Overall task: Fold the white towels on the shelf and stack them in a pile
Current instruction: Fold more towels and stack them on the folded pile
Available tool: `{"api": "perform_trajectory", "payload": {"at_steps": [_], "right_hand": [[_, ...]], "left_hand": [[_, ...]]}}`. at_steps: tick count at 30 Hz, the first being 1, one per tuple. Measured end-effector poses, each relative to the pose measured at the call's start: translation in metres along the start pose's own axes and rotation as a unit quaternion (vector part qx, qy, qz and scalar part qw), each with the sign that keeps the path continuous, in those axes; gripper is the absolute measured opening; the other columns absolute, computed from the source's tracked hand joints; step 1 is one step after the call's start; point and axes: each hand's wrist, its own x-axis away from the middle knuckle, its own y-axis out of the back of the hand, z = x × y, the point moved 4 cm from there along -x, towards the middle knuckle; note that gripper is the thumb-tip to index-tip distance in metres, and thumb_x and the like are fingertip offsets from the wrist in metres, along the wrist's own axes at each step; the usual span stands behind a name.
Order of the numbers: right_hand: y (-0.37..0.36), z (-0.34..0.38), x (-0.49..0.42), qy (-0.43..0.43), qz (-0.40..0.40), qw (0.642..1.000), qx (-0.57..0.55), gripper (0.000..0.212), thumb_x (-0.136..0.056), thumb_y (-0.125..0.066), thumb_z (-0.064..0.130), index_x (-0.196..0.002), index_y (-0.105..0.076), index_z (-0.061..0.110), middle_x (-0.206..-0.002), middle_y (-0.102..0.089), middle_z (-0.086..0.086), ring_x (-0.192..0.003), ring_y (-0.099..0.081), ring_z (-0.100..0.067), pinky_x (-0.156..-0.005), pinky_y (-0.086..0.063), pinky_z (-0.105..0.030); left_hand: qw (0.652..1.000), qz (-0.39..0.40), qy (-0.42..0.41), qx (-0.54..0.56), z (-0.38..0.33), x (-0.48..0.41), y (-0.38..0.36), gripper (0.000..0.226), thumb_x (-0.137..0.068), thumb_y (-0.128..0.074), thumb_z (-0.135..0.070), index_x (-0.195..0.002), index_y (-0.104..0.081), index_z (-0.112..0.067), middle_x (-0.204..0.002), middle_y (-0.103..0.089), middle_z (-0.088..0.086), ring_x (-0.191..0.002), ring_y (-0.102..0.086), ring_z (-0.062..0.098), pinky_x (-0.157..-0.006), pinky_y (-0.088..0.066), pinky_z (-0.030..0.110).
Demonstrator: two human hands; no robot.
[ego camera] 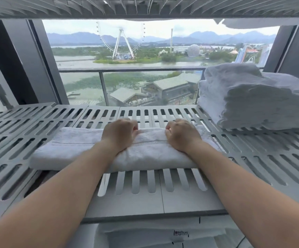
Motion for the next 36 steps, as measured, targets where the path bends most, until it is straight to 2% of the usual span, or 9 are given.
{"api": "perform_trajectory", "payload": {"at_steps": [7,12,16,18,21,26,29,32,36], "right_hand": [[0.008,-0.038,-0.003,-0.057,0.003,0.998,0.020,0.033,-0.097,-0.042,0.030,-0.122,-0.057,0.016,-0.123,-0.060,-0.012,-0.116,-0.053,-0.033,-0.099,-0.041,-0.044],[0.013,-0.069,-0.002,-0.053,0.042,0.996,-0.058,0.031,-0.099,-0.039,0.023,-0.118,-0.063,0.018,-0.124,-0.063,-0.010,-0.116,-0.055,-0.029,-0.101,-0.044,-0.043],[0.017,-0.079,-0.002,-0.044,0.000,0.997,-0.067,0.029,-0.093,-0.049,0.031,-0.107,-0.067,0.013,-0.110,-0.065,-0.010,-0.106,-0.057,-0.029,-0.095,-0.048,-0.041],[0.017,-0.081,-0.005,-0.049,-0.005,0.995,-0.092,0.028,-0.088,-0.054,0.035,-0.094,-0.069,0.012,-0.098,-0.066,-0.008,-0.098,-0.059,-0.028,-0.086,-0.050,-0.037],[0.013,-0.090,-0.009,-0.093,0.017,0.980,-0.175,0.031,-0.081,-0.064,0.045,-0.083,-0.066,0.014,-0.090,-0.067,-0.001,-0.090,-0.059,-0.023,-0.074,-0.044,-0.032],[0.016,-0.099,-0.011,-0.097,0.013,0.969,-0.226,0.031,-0.079,-0.070,0.048,-0.089,-0.062,0.021,-0.094,-0.066,0.002,-0.091,-0.059,-0.020,-0.073,-0.041,-0.030],[0.023,-0.108,-0.010,-0.131,0.005,0.965,-0.227,0.036,-0.080,-0.069,0.052,-0.074,-0.056,0.019,-0.078,-0.062,0.003,-0.081,-0.059,-0.020,-0.058,-0.037,-0.028],[0.027,-0.115,-0.004,-0.190,0.049,0.947,-0.255,0.050,-0.077,-0.069,0.063,-0.066,-0.048,0.019,-0.068,-0.049,0.004,-0.069,-0.051,-0.018,-0.051,-0.031,-0.028],[0.030,-0.109,0.004,-0.212,0.079,0.888,-0.399,0.059,-0.063,-0.081,0.066,-0.088,-0.066,0.014,-0.085,-0.063,0.002,-0.074,-0.061,-0.013,-0.057,-0.043,-0.026]], "left_hand": [[0.995,-0.098,0.004,-0.037,-0.007,-0.009,0.010,0.014,-0.101,-0.053,-0.031,-0.103,-0.065,-0.023,-0.085,-0.072,0.000,-0.077,-0.069,0.027,-0.061,-0.046,0.030],[0.997,-0.021,0.039,-0.063,-0.005,-0.018,0.000,0.014,-0.099,-0.056,-0.024,-0.098,-0.070,-0.023,-0.099,-0.065,-0.002,-0.094,-0.063,0.023,-0.068,-0.049,0.033],[0.995,-0.093,0.018,-0.012,-0.025,-0.017,0.001,0.015,-0.097,-0.059,-0.033,-0.092,-0.070,-0.023,-0.091,-0.068,-0.005,-0.085,-0.065,0.022,-0.068,-0.053,0.034],[0.996,-0.032,0.008,0.077,-0.037,-0.019,-0.009,0.026,-0.099,-0.053,-0.045,-0.097,-0.069,-0.025,-0.096,-0.066,-0.006,-0.087,-0.062,0.018,-0.073,-0.051,0.035],[0.984,0.100,-0.003,0.149,-0.048,-0.019,-0.024,0.027,-0.097,-0.052,-0.056,-0.108,-0.063,-0.034,-0.120,-0.062,-0.005,-0.108,-0.057,0.016,-0.093,-0.047,0.039],[0.987,0.104,0.009,0.119,-0.052,-0.014,-0.025,0.028,-0.097,-0.047,-0.061,-0.113,-0.056,-0.039,-0.135,-0.061,0.001,-0.122,-0.057,0.022,-0.103,-0.046,0.043],[0.988,0.119,0.013,0.093,-0.056,-0.013,-0.025,0.031,-0.098,-0.041,-0.062,-0.116,-0.052,-0.039,-0.137,-0.060,0.003,-0.123,-0.056,0.023,-0.104,-0.044,0.044],[0.989,0.120,0.020,0.080,-0.058,-0.010,-0.023,0.033,-0.099,-0.039,-0.062,-0.118,-0.053,-0.039,-0.138,-0.059,0.003,-0.124,-0.055,0.023,-0.105,-0.042,0.045],[0.989,0.121,0.044,0.069,-0.058,-0.008,-0.021,0.034,-0.098,-0.040,-0.063,-0.118,-0.055,-0.040,-0.140,-0.058,0.001,-0.126,-0.054,0.024,-0.106,-0.042,0.047]]}}
